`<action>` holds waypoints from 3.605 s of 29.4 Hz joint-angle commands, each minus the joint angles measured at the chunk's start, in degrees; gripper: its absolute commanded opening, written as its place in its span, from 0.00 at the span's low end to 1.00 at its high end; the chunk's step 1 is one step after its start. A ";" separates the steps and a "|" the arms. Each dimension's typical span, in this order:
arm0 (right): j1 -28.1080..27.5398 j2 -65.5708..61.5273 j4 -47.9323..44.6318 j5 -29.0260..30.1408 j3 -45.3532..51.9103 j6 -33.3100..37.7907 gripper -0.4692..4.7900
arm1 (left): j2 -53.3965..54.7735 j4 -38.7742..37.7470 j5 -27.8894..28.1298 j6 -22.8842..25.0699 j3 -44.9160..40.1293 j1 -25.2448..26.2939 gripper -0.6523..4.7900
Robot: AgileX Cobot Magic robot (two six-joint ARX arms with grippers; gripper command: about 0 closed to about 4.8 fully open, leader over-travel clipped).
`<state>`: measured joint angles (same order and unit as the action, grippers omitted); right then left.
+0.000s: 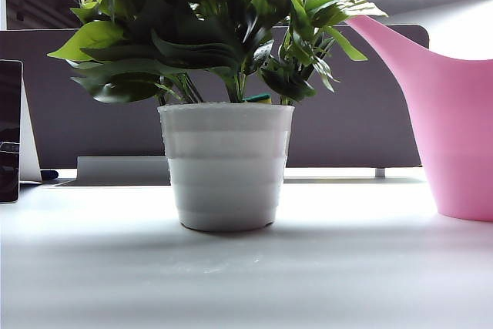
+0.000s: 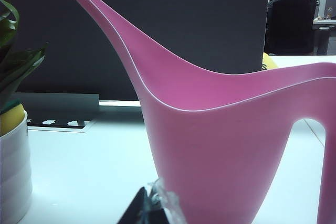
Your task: Pick up the watering can from the table, water the potted plant, and put the can back.
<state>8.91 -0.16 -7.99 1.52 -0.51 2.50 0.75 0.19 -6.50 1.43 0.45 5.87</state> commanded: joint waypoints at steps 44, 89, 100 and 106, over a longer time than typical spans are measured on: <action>-0.68 -0.85 8.00 -27.12 -2.32 2.51 0.95 | -0.52 0.66 6.29 -0.15 0.04 -45.53 0.11; -25.57 -76.83 -48.15 -0.07 -17.27 0.50 0.58 | -0.52 0.66 6.29 -0.15 0.02 -45.53 0.11; -25.55 -76.72 -49.18 0.20 -17.25 0.72 0.08 | -0.52 0.68 6.29 -0.15 0.02 -45.53 0.11; -25.53 -68.67 -44.02 1.03 -17.25 1.09 0.08 | -0.52 0.66 6.29 -0.17 0.04 -45.40 0.11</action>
<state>-16.47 -71.90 -49.47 2.72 -17.12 2.52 0.16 0.19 -0.19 1.43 0.43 -39.68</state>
